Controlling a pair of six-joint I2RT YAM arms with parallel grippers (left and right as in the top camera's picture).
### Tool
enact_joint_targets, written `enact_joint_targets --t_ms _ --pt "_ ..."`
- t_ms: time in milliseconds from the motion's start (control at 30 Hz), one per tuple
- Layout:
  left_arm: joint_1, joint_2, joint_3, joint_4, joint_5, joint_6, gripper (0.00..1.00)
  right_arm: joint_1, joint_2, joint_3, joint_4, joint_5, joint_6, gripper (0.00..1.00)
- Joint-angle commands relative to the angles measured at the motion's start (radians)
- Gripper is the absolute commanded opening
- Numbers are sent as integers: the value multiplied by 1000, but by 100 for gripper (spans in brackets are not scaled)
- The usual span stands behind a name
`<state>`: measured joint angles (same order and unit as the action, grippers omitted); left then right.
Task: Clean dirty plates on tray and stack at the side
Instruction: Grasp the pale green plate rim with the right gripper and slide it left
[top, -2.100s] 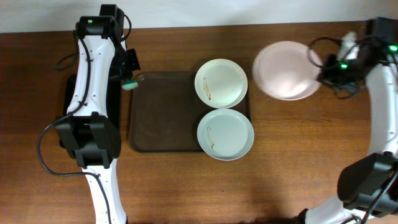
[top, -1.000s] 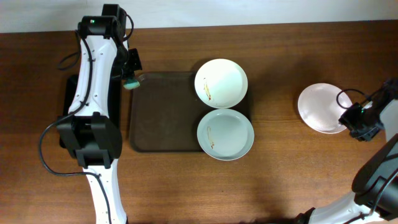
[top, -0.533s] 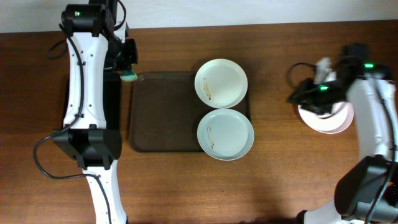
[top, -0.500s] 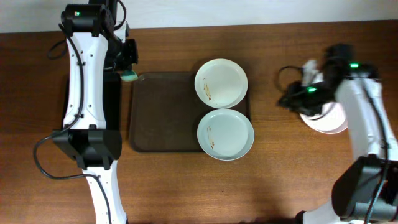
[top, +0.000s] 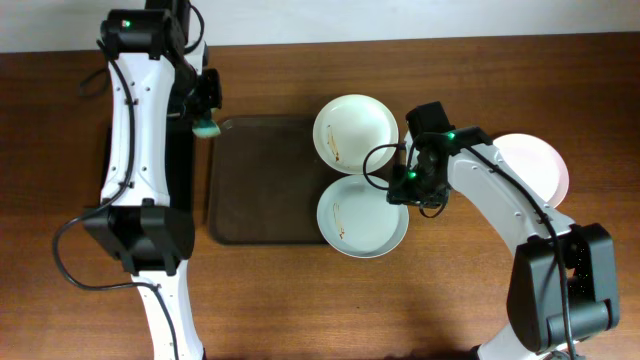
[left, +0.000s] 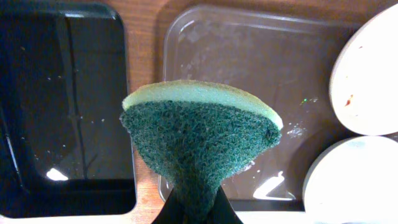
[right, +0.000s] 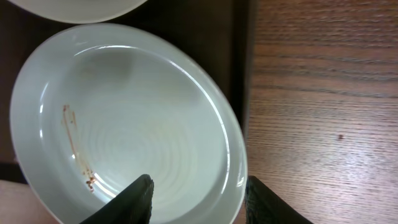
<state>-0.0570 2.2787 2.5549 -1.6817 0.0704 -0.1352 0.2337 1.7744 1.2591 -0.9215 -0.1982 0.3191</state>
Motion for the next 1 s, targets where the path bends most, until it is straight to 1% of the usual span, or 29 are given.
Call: enact_joint_targets --t_ms 0,133,267,433,567,700,767,833,867,967 --pt "-1 -44 -87 29 -14 -9 1 2 9 -5 -6 36 16 49" --pt "-1 -44 -138 59 -14 -9 1 2 36 -5 -34 34 16 48" --pt "-1 -44 -145 69 -14 -9 1 3 64 -5 -51 26 16 47" --pt "-1 -44 -145 73 -14 -9 1 3 65 -16 -62 27 16 38" --pt "-1 -44 -145 74 -14 -9 1 3 65 -72 -21 38 16 38" --pt "-1 -44 -145 76 -14 -9 1 3 65 -91 20 36 16 36" --pt "-1 -44 -145 75 -14 -9 1 3 65 -91 26 30 16 29" --pt "-1 -44 -145 75 -14 -9 1 3 65 -91 25 19 16 9" --pt "-1 -44 -145 76 -14 -9 1 3 65 -91 25 9 16 4" --pt "-1 -44 -145 76 -14 -9 1 3 64 -86 20 -46 16 4"
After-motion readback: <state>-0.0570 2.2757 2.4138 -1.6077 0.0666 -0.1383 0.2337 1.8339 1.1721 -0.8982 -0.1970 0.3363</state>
